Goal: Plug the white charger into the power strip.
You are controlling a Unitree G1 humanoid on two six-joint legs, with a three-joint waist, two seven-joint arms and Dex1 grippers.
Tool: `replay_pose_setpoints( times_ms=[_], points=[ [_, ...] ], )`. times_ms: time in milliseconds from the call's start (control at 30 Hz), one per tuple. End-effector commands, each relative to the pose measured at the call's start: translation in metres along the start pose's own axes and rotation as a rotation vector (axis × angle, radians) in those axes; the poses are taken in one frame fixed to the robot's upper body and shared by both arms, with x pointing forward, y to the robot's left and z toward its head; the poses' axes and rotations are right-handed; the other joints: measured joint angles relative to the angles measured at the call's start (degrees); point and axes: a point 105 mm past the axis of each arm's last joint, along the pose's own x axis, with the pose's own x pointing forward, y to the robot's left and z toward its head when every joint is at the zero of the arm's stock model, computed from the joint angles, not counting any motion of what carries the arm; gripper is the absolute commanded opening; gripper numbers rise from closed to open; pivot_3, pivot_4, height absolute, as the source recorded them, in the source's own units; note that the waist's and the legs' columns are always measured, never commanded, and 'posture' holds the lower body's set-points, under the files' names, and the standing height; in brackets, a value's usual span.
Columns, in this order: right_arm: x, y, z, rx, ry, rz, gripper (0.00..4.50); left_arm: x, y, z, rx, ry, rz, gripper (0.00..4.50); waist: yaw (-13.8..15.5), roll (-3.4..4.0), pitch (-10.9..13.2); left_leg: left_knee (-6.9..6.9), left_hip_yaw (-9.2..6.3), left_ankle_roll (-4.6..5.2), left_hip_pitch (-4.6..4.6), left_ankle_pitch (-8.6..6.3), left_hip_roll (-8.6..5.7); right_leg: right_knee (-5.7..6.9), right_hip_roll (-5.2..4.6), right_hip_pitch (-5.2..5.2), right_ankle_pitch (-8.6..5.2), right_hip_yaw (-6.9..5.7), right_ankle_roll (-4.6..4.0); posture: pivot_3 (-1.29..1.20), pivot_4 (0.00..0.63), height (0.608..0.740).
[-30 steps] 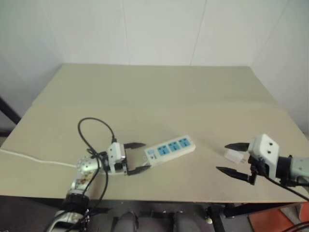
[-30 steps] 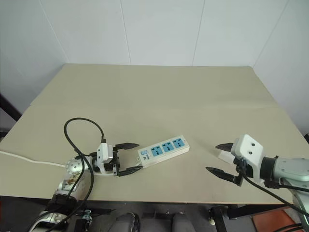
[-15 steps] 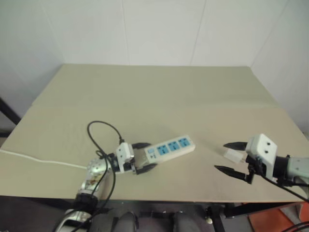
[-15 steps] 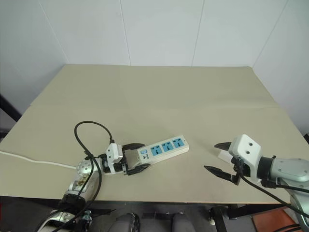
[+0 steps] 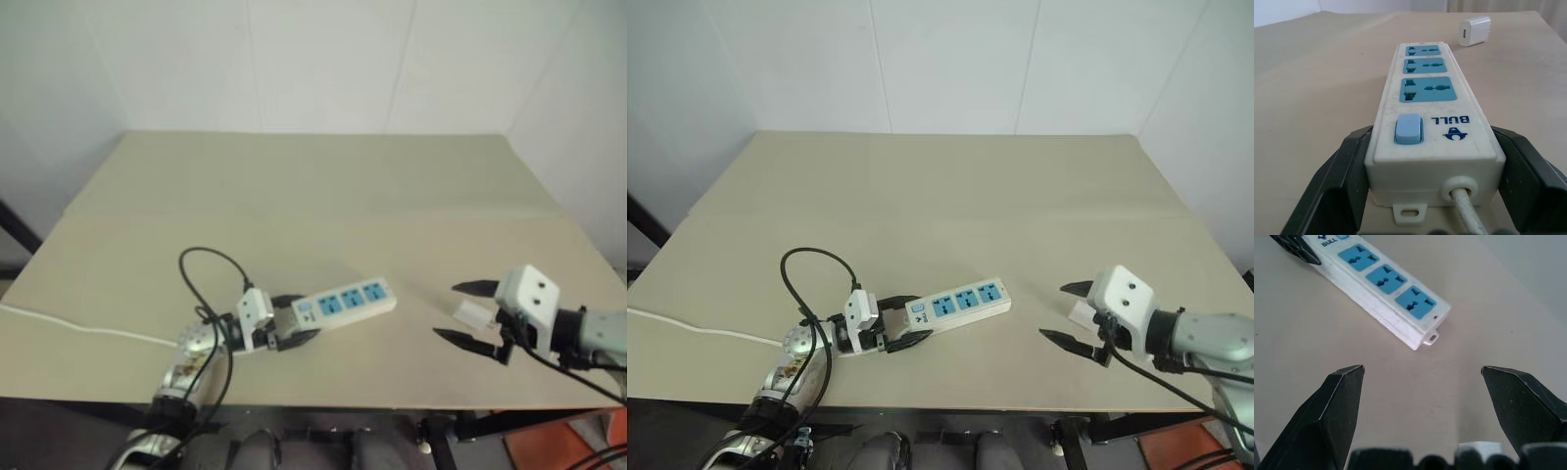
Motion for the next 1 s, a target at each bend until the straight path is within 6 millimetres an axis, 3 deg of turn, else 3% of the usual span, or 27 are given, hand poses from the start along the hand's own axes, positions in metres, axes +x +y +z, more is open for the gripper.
replay_pose_setpoints(
  times_ms=[33,200,400,733,1000],
  points=[
    [-0.007,-0.022,0.006,-0.062,0.184,-0.041,4.5,-0.002,-0.007,0.003,0.005,0.024,-0.106,3.27,0.0,0.04,0.0,-0.01,-0.01,0.0,0.0,0.0,0.0,-0.02,0.0,-0.01,0.0,-0.01,-0.01,0.0,0.15,0.74],
    [-0.003,-0.037,0.008,-0.038,0.419,0.051,4.5,-0.005,-0.011,0.001,0.006,0.064,-0.225,3.27,0.1,0.05,0.0,-0.08,-0.01,0.0,-0.11,0.0,0.08,-0.05,0.03,-0.18,-0.05,-0.07,-0.13,0.0,0.15,0.74],
    [0.024,-0.044,-0.001,0.015,0.604,0.126,4.5,-0.002,-0.011,0.001,0.015,0.068,-0.274,3.27,0.4,0.05,0.0,-0.09,-0.05,0.0,-0.33,0.0,0.06,-0.08,0.01,-0.36,-0.05,-0.12,-0.16,0.0,0.15,0.74],
    [0.044,-0.045,-0.031,0.067,0.754,0.134,4.5,0.002,-0.01,0.006,-0.006,0.057,-0.283,3.27,0.6,0.06,0.0,-0.04,-0.11,0.0,-0.53,0.0,0.02,-0.02,-0.01,-0.51,0.11,-0.18,-0.38,0.0,0.15,0.74],
    [0.051,-0.051,-0.043,0.118,0.803,0.101,4.5,0.001,-0.009,0.006,0.004,0.064,-0.272,3.27,0.5,0.06,0.0,0.05,-0.13,0.0,-0.51,0.0,0.02,0.08,0.01,-0.5,0.04,-0.18,-0.24,0.0,0.15,0.74]
  ],
)
